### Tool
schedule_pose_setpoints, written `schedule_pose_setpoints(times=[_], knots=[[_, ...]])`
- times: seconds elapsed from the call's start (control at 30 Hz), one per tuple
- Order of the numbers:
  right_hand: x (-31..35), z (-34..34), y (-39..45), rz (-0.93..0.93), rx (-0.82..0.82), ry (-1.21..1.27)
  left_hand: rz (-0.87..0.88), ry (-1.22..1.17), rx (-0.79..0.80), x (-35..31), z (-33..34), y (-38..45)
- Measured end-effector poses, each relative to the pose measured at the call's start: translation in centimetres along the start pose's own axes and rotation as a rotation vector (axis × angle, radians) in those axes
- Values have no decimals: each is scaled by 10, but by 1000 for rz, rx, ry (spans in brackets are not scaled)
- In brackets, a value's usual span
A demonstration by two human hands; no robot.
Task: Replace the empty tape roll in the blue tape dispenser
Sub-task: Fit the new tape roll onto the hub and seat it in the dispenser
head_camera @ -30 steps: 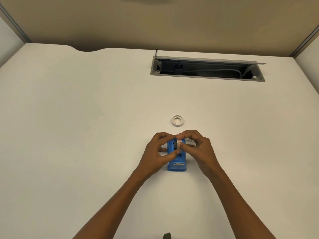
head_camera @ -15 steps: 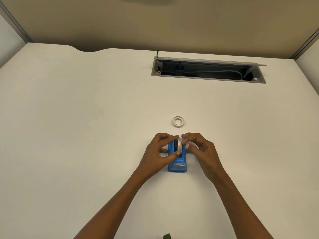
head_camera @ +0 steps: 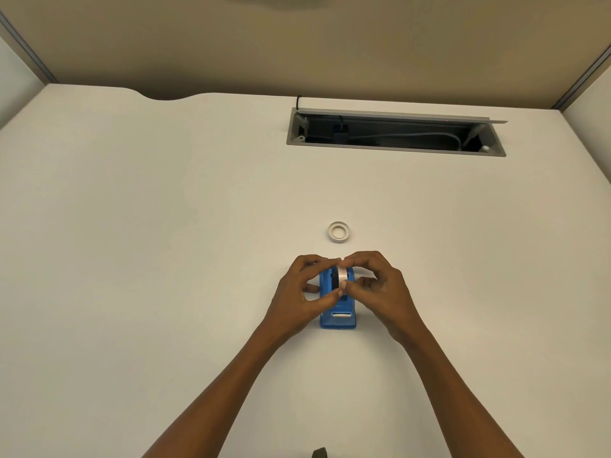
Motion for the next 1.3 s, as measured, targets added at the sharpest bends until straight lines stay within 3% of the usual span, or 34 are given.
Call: schedule_pose_setpoints(times=[0.47,0.7,0.93,1.3], knots=[[-2,4,15,177,-72,97,4,5,17,0,-1,1],[1,-7,1,54,44,50,9,16,16,-2,-3,1],[-2,-5,-5,-56,46,-42,5,-3,5,-1,-1,0],[-1,-1,-1,-49,20,-48,-5,-17,9,1,-1,0]])
Point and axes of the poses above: each hand's wrist, its own y-axis towards the middle knuckle, its own z-axis out of the palm, x = y × z, the point moved 3 cm from there along y, towards the middle knuckle, and after that the axes turned 2 degrees about -x, right-handed, at the moved point
